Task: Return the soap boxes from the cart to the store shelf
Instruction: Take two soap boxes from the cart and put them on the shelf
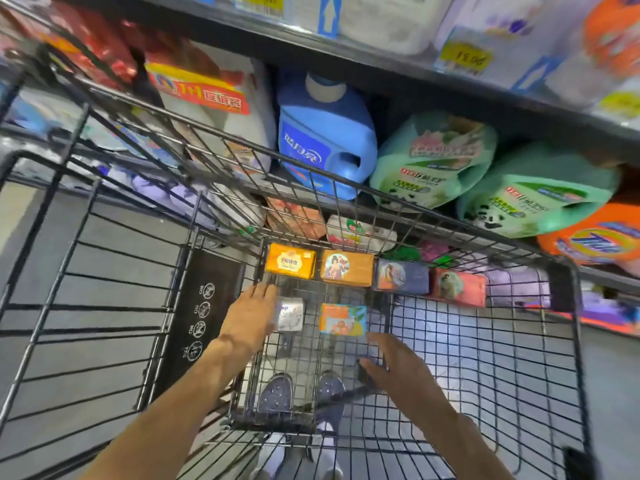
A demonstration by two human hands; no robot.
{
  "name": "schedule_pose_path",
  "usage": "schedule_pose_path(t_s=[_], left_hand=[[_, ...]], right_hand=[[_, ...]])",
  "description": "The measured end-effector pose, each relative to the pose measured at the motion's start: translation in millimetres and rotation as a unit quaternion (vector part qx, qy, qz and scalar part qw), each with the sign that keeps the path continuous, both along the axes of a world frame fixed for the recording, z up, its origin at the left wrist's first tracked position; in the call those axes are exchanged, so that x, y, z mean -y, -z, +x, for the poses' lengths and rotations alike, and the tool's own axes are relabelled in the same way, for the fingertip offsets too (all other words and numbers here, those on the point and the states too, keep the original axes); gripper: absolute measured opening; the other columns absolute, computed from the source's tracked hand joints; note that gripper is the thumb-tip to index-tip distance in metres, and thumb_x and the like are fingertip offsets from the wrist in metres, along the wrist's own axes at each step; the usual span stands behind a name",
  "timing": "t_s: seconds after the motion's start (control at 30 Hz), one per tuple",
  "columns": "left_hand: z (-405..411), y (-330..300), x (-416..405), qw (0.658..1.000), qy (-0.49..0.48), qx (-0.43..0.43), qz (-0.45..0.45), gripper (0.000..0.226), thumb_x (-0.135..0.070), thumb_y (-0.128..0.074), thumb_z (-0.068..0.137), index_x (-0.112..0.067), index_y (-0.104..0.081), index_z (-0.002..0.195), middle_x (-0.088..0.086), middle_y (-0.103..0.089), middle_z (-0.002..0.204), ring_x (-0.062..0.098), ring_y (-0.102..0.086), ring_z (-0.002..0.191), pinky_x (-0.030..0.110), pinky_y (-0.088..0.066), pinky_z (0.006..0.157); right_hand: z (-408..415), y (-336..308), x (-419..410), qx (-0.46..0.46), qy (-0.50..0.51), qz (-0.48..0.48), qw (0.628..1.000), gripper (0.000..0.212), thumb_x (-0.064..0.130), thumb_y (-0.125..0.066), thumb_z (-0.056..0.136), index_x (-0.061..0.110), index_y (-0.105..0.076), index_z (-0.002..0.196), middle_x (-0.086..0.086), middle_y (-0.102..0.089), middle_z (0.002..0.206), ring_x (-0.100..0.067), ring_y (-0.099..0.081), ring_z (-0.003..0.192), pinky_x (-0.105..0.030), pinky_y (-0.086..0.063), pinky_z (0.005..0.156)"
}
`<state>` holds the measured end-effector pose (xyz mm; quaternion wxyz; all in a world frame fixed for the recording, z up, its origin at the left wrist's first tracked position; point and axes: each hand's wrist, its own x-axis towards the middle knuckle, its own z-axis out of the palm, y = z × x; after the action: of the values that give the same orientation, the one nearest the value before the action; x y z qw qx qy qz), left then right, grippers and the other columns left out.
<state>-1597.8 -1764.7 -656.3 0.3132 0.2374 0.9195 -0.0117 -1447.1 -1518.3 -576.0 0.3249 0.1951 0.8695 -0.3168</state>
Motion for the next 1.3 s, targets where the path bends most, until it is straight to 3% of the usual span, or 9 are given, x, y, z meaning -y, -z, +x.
schedule_pose_path(t_s=[0.2,0.37,0.57,0.67,0.83,0.97,1.07,1.17,1.3], left_hand=[[3.9,-12.6,7.2,0.983,-0.137,0.081,0.092,0.064,-0.019,-0.082,0.080,-0.023,-0.049,0.136,0.004,-0.046,0.131,0.022,-0.049,0.121,0.038,-0.041,0.113],[20.8,-19.1,20.5,0.948,-0.237,0.100,0.188,0.067,-0.021,-0.085,0.076,-0.029,-0.051,0.133,-0.007,-0.056,0.127,0.012,-0.053,0.118,0.039,-0.045,0.112],[34.9,-23.4,31.8,0.892,-0.337,0.152,0.259,0.060,-0.007,-0.084,0.077,-0.033,-0.054,0.122,-0.010,-0.068,0.116,0.004,-0.068,0.100,0.020,-0.056,0.089],[38.0,-23.6,32.7,0.865,-0.369,0.172,0.292,0.056,0.002,-0.082,0.076,-0.030,-0.062,0.118,-0.006,-0.072,0.112,0.014,-0.071,0.100,0.026,-0.061,0.081],[42.9,-30.5,30.2,0.796,-0.451,0.197,0.354,0.055,0.017,-0.077,0.073,-0.014,-0.068,0.118,0.008,-0.072,0.112,0.025,-0.071,0.104,0.025,-0.061,0.076],[44.9,-48.8,29.8,0.843,-0.395,0.151,0.331,0.055,-0.009,-0.087,0.075,-0.026,-0.067,0.123,-0.005,-0.072,0.116,0.017,-0.070,0.106,0.045,-0.058,0.093],[43.6,-75.3,22.3,0.861,-0.355,0.136,0.339,0.054,-0.020,-0.086,0.078,-0.026,-0.064,0.127,-0.003,-0.070,0.119,0.020,-0.067,0.110,0.045,-0.055,0.097],[41.6,-114.4,10.5,0.815,-0.392,0.181,0.386,0.055,-0.012,-0.084,0.071,-0.015,-0.066,0.123,0.000,-0.076,0.107,0.023,-0.068,0.108,0.048,-0.054,0.099],[36.3,-171.3,-15.4,0.803,-0.373,0.194,0.421,0.050,0.004,-0.083,0.069,-0.038,-0.076,0.096,-0.009,-0.077,0.096,0.024,-0.069,0.098,0.049,-0.054,0.095]], right_hand=[[-27.1,28.6,-4.4,-0.006,0.095,-0.007,0.995,0.046,0.043,-0.062,0.092,0.022,-0.054,0.133,0.002,-0.058,0.126,-0.017,-0.058,0.113,-0.033,-0.050,0.093],[-26.2,120.0,-11.4,0.011,0.155,-0.048,0.987,0.072,0.081,-0.061,0.069,0.027,-0.058,0.118,0.002,-0.062,0.117,-0.009,-0.067,0.092,-0.032,-0.061,0.073],[-39.9,108.5,9.7,0.009,0.196,-0.015,0.980,0.053,0.060,-0.068,0.078,0.024,-0.062,0.116,0.000,-0.059,0.112,-0.014,-0.062,0.092,-0.027,-0.054,0.072],[-32.7,114.0,10.5,-0.011,0.223,-0.032,0.974,0.050,0.060,-0.072,0.071,0.030,-0.065,0.110,0.002,-0.063,0.109,-0.011,-0.062,0.092,-0.032,-0.058,0.076],[-26.9,79.2,10.3,-0.051,0.276,-0.100,0.954,0.028,0.031,-0.074,0.085,0.024,-0.066,0.112,0.009,-0.068,0.101,0.006,-0.065,0.078,-0.010,-0.050,0.058],[-12.4,50.9,-4.0,-0.066,0.301,-0.162,0.937,0.029,0.009,-0.070,0.090,0.020,-0.064,0.116,0.010,-0.067,0.098,0.016,-0.063,0.073,-0.007,-0.047,0.051],[-1.7,23.5,-17.4,-0.090,0.326,-0.161,0.927,0.028,0.012,-0.074,0.087,0.029,-0.067,0.108,0.014,-0.071,0.095,0.002,-0.069,0.080,-0.012,-0.052,0.060],[7.9,-14.6,-32.2,-0.102,0.338,-0.143,0.924,0.025,0.028,-0.079,0.081,0.030,-0.070,0.104,0.012,-0.075,0.091,-0.005,-0.071,0.086,-0.025,-0.059,0.071],[31.7,-83.6,-56.2,-0.139,0.367,-0.117,0.912,0.045,0.054,-0.073,0.067,0.027,-0.069,0.104,0.011,-0.075,0.087,-0.005,-0.069,0.075,-0.038,-0.062,0.072]])
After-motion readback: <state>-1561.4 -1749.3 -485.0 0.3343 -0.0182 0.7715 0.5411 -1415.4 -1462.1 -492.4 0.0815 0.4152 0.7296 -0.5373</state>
